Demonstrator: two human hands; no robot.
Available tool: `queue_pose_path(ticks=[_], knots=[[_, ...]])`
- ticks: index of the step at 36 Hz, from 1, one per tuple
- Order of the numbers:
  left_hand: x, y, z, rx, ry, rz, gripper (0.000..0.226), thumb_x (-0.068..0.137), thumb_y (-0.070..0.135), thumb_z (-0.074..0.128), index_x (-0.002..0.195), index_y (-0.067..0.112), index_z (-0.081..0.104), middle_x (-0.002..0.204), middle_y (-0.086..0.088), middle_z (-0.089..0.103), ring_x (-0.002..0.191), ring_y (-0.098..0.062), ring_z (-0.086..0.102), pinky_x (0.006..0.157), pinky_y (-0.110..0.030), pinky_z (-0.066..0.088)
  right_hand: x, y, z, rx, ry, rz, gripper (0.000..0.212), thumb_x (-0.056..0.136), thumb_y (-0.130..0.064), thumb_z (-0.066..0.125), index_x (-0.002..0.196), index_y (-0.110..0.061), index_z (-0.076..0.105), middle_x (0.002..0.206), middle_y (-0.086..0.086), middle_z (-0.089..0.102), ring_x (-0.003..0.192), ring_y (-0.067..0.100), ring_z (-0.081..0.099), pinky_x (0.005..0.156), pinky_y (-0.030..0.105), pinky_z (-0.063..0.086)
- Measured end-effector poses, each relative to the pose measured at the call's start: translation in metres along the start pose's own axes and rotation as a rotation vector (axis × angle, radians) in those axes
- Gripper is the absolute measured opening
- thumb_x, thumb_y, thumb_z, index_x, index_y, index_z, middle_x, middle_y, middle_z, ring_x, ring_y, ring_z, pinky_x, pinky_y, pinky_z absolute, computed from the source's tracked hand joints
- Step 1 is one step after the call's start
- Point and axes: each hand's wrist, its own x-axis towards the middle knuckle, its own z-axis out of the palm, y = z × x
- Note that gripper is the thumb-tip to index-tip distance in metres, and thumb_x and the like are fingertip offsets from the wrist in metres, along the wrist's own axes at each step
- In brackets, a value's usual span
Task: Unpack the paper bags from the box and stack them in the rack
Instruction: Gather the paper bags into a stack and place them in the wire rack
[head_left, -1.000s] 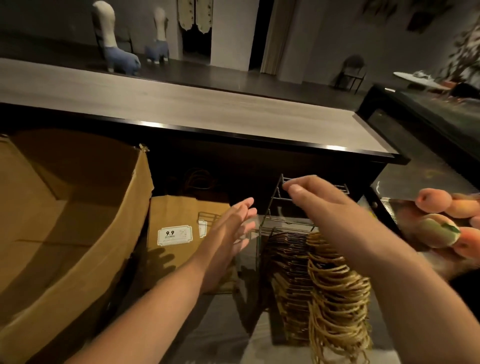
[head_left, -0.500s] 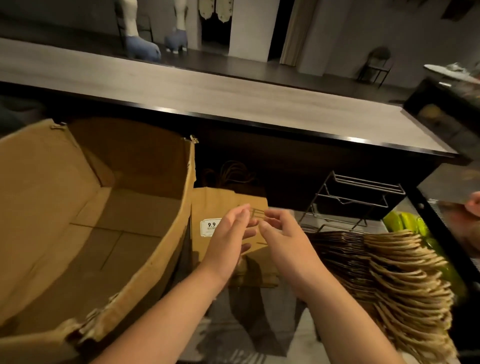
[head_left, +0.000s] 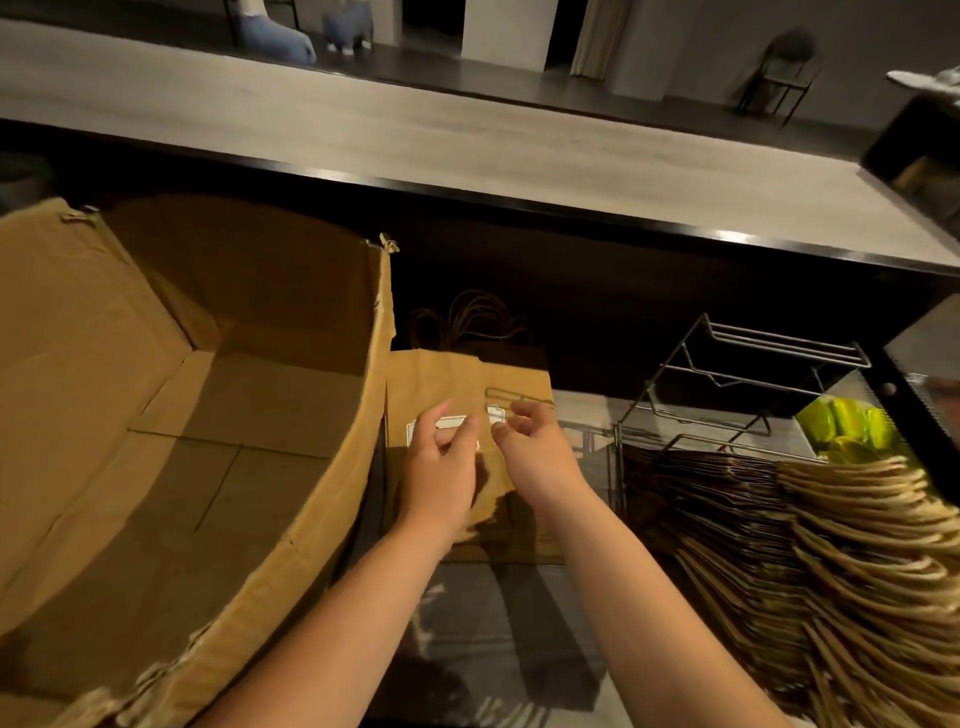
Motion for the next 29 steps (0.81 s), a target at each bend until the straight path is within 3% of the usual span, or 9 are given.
queue_pose_path(ticks=[3, 8, 11, 14, 17, 20, 26, 29], knots=[[0.016, -0.011, -0.002, 0.146, 0.076, -0.001, 0.039, 0.095, 0.034, 0.057, 0.132, 0.034, 0.046, 0.119, 0.009, 0.053, 0.094, -0.003, 0.050, 0.070, -0.020, 0.039, 0.016, 0.006, 0.005, -0.015, 0.016, 0.056, 0.038, 0.099, -0.024, 0.053, 0.135, -0.024, 0.042, 0.140, 0.001, 0.049, 0.106, 0.017, 0.052, 0.080, 0.029, 0.041], [0.034, -0.029, -0.010, 0.515, 0.223, -0.003, 0.047, 0.088, 0.029, 0.064, 0.132, 0.027, 0.048, 0.133, 0.001, 0.044, 0.122, -0.023, 0.045, 0.098, -0.037, 0.043, 0.029, 0.014, 0.010, -0.095, -0.037, 0.143, 0.046, 0.099, -0.027, 0.052, 0.142, -0.021, 0.040, 0.142, 0.004, 0.049, 0.122, 0.026, 0.052, 0.089, 0.030, 0.042], [0.039, -0.044, -0.015, 0.483, 0.184, -0.097, 0.054, 0.085, 0.021, 0.062, 0.134, 0.029, 0.042, 0.127, 0.002, 0.048, 0.119, -0.025, 0.048, 0.097, -0.041, 0.045, 0.029, 0.019, 0.014, -0.107, -0.074, 0.165, 0.046, 0.098, -0.026, 0.051, 0.142, -0.020, 0.038, 0.141, 0.006, 0.049, 0.121, 0.026, 0.051, 0.103, 0.038, 0.043], [0.039, -0.048, -0.013, 0.432, 0.136, -0.139, 0.066, 0.084, 0.013, 0.059, 0.140, 0.033, 0.031, 0.128, 0.007, 0.048, 0.119, -0.023, 0.048, 0.094, -0.040, 0.047, 0.031, 0.021, 0.015, -0.104, -0.103, 0.186, 0.048, 0.099, -0.026, 0.050, 0.144, -0.019, 0.036, 0.140, 0.006, 0.049, 0.121, 0.026, 0.052, 0.105, 0.042, 0.043], [0.037, -0.046, -0.012, 0.425, 0.144, -0.140, 0.065, 0.082, 0.015, 0.060, 0.138, 0.034, 0.032, 0.129, 0.007, 0.048, 0.120, -0.023, 0.048, 0.097, -0.043, 0.047, 0.032, 0.021, 0.015, -0.089, -0.109, 0.216, 0.051, 0.099, -0.025, 0.050, 0.146, -0.017, 0.034, 0.144, 0.008, 0.046, 0.126, 0.027, 0.048, 0.106, 0.040, 0.041], [0.035, -0.046, -0.010, 0.483, 0.138, -0.144, 0.066, 0.075, 0.023, 0.059, 0.135, 0.035, 0.033, 0.134, 0.005, 0.046, 0.124, -0.025, 0.046, 0.100, -0.049, 0.046, 0.035, 0.021, 0.016, -0.049, -0.109, 0.253, 0.051, 0.099, -0.022, 0.050, 0.147, -0.016, 0.032, 0.140, 0.010, 0.048, 0.124, 0.028, 0.048, 0.102, 0.036, 0.042], [0.022, -0.045, -0.009, 0.584, 0.079, -0.173, 0.083, 0.069, 0.036, 0.057, 0.140, 0.042, 0.015, 0.142, 0.003, 0.035, 0.130, -0.028, 0.039, 0.104, -0.051, 0.042, 0.035, 0.021, 0.017, 0.064, -0.123, 0.356, 0.042, 0.099, -0.015, 0.047, 0.141, -0.012, 0.040, 0.122, 0.010, 0.059, 0.111, 0.029, 0.056, 0.098, 0.042, 0.048], [0.012, -0.043, -0.008, 0.604, 0.053, -0.148, 0.085, 0.068, 0.037, 0.059, 0.138, 0.047, 0.012, 0.141, 0.005, 0.038, 0.128, -0.026, 0.041, 0.103, -0.050, 0.043, 0.030, 0.021, 0.013, 0.076, -0.114, 0.381, 0.045, 0.100, -0.011, 0.041, 0.144, -0.016, 0.037, 0.130, 0.012, 0.056, 0.111, 0.030, 0.054, 0.093, 0.038, 0.047]])
